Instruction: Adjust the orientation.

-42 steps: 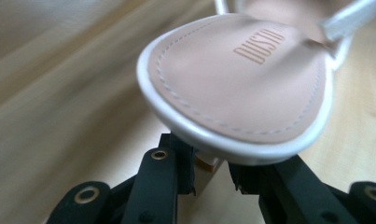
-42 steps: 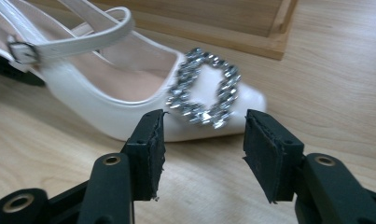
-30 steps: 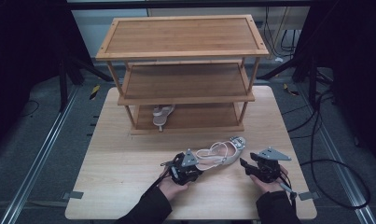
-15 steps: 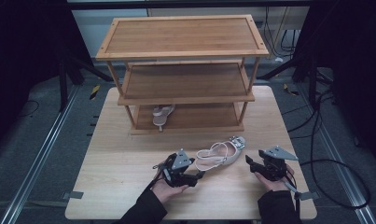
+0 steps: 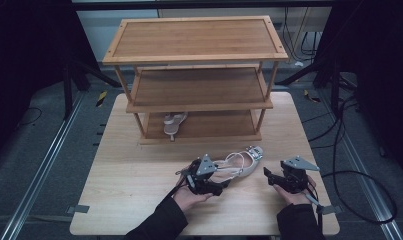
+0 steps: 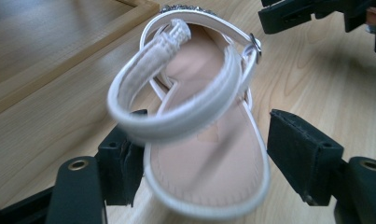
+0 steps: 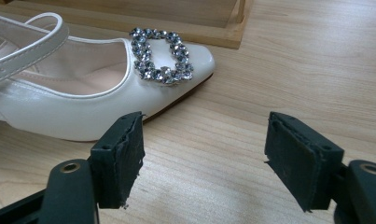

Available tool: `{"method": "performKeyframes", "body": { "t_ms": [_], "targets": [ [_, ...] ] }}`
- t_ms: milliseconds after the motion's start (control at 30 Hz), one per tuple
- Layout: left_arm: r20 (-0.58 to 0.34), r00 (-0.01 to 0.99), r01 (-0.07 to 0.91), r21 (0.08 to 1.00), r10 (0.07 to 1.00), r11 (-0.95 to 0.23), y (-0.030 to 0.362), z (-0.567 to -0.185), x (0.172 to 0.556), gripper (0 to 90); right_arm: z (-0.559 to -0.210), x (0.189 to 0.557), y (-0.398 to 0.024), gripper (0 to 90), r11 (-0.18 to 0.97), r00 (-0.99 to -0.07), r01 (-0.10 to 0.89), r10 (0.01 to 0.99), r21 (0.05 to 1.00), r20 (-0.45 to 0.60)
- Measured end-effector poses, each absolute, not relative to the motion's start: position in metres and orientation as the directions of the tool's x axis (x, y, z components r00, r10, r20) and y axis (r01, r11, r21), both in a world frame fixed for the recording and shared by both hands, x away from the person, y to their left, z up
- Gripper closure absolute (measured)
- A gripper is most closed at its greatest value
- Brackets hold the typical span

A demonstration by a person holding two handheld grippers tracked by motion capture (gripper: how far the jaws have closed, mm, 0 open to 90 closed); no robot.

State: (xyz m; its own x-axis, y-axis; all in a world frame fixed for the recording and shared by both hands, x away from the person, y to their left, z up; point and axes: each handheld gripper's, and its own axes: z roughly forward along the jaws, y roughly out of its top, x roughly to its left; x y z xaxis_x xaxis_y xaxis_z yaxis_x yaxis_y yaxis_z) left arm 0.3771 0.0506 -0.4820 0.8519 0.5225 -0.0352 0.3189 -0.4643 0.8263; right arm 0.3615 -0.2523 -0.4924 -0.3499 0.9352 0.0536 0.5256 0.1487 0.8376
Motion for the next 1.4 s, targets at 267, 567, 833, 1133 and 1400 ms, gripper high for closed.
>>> {"method": "performKeyframes", "body": {
  "t_ms": [267,567,833,1133,1400],
  "targets": [
    [-0.032,0.842,0.333,0.815,0.538,-0.473,0.037,-0.49,0.386,32.3,-0.494,0.363,-0.255,27.4,0.148,-0.348,0.53,0.936,0.835,0.055],
    [-0.09,0.85,0.366,0.81,0.518,-0.459,0.032,-0.496,0.392,38.1,-0.496,0.364,-0.255,26.7,0.165,-0.355,0.542,0.934,0.824,0.047],
    [-0.102,0.844,0.379,0.808,0.527,-0.451,0.032,-0.495,0.39,39.4,-0.496,0.363,-0.257,26.9,0.161,-0.347,0.545,0.937,0.823,0.047],
    [-0.094,0.826,0.392,0.804,0.555,-0.447,0.048,-0.483,0.383,39.6,-0.497,0.363,-0.261,27.3,0.154,-0.332,0.547,0.942,0.823,0.044],
    [-0.072,0.795,0.383,0.83,0.602,-0.406,0.078,-0.461,0.382,39.5,-0.497,0.363,-0.26,27.3,0.163,-0.33,0.54,0.943,0.826,0.029]
  ]
}}
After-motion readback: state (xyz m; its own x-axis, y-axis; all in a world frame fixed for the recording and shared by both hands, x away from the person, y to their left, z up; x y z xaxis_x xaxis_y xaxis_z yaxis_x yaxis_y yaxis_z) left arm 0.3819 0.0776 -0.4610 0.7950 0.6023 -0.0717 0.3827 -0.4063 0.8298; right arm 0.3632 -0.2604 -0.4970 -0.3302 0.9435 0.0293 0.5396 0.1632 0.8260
